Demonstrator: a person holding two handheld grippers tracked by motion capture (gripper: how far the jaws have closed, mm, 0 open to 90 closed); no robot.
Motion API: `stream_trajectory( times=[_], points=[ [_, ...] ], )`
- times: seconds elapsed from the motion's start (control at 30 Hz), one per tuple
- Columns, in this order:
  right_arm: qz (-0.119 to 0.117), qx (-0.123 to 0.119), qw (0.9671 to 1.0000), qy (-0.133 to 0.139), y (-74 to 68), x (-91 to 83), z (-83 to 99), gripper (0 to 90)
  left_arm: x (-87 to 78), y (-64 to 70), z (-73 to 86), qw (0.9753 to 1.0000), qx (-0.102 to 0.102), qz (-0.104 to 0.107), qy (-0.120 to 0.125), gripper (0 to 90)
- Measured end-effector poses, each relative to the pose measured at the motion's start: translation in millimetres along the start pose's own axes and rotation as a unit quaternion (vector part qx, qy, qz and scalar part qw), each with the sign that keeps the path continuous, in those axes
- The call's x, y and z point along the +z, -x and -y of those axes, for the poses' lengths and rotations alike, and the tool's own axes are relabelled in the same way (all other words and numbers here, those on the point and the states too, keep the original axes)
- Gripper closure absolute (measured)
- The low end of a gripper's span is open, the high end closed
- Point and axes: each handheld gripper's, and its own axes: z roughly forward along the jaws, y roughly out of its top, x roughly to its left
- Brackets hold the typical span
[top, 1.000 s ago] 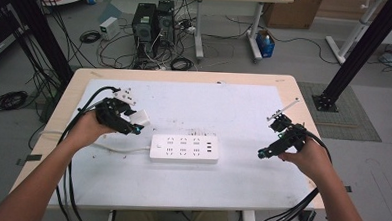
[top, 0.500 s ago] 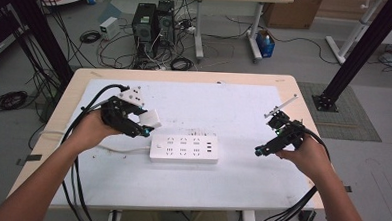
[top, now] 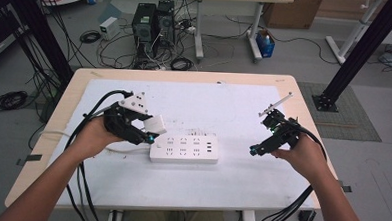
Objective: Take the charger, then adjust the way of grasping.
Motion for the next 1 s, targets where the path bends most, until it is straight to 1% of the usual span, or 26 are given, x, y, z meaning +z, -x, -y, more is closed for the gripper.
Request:
stream_trajectory(
  times=[0.07,0.17,0.2,0.33,0.37,0.43,0.47,0.6,0.63,0.7,0.77,0.83,0.87,0.93,1.0],
  points=[
    [-0.002,0.003,1.0000,0.001,-0.9,-0.2,0.7,3.5,0.4,2.5,-2.9,1.0000,0.010,0.001,0.002,42.6],
    [-0.002,0.010,0.9999,0.005,-0.4,-0.8,1.7,3.5,1.8,5.7,-7.6,0.9999,0.014,0.004,0.003,42.6],
    [-0.002,0.012,0.9999,0.007,0.2,-1.0,2.2,3.5,2.2,6.1,-9.0,0.9998,0.018,0.004,0.002,42.6],
    [-0.013,0.029,0.9992,0.024,0.8,-1.0,3.2,3.6,5.8,10.7,-14.2,0.9995,0.028,0.009,0.008,42.6],
    [-0.015,0.031,0.9990,0.028,0.3,-0.8,3.2,3.6,6.4,10.9,-15.5,0.9994,0.034,0.008,0.005,42.6],
    [-0.021,0.035,0.9985,0.036,-0.6,-0.8,2.6,4.0,8.9,11.5,-17.7,0.9993,0.036,0.011,0.008,42.6],
    [-0.025,0.034,0.9983,0.040,-1.0,-0.7,2.3,4.1,10.2,12.0,-18.5,0.9994,0.033,0.011,0.010,42.6],
    [-0.042,0.046,0.9965,0.055,-3.8,0.2,0.4,4.1,15.0,13.1,-20.4,0.9991,0.037,0.015,0.016,42.6],
    [-0.049,0.052,0.9955,0.061,-4.8,0.4,0.1,4.1,16.3,13.3,-20.5,0.9989,0.041,0.014,0.020,42.6],
    [-0.065,0.063,0.9930,0.076,-7.4,0.7,-0.8,4.1,19.8,13.7,-20.1,0.9987,0.041,0.020,0.024,42.6],
    [-0.086,0.072,0.9900,0.085,-9.9,1.9,-1.7,4.2,24.3,13.7,-19.5,0.9986,0.041,0.025,0.022,42.6],
    [-0.102,0.084,0.9869,0.093,-11.3,3.4,-2.8,4.1,28.1,14.2,-18.9,0.9985,0.042,0.027,0.022,42.6],
    [-0.113,0.092,0.9845,0.098,-11.8,3.8,-3.3,4.1,29.7,14.4,-18.7,0.9984,0.043,0.029,0.021,42.6],
    [-0.139,0.111,0.9782,0.108,-11.9,5.0,-3.7,4.1,32.9,15.2,-18.8,0.9983,0.044,0.031,0.023,42.6],
    [-0.154,0.133,0.9721,0.116,-12.6,5.9,-3.3,4.1,36.4,17.0,-19.1,0.9982,0.042,0.035,0.026,42.6]
  ],
)
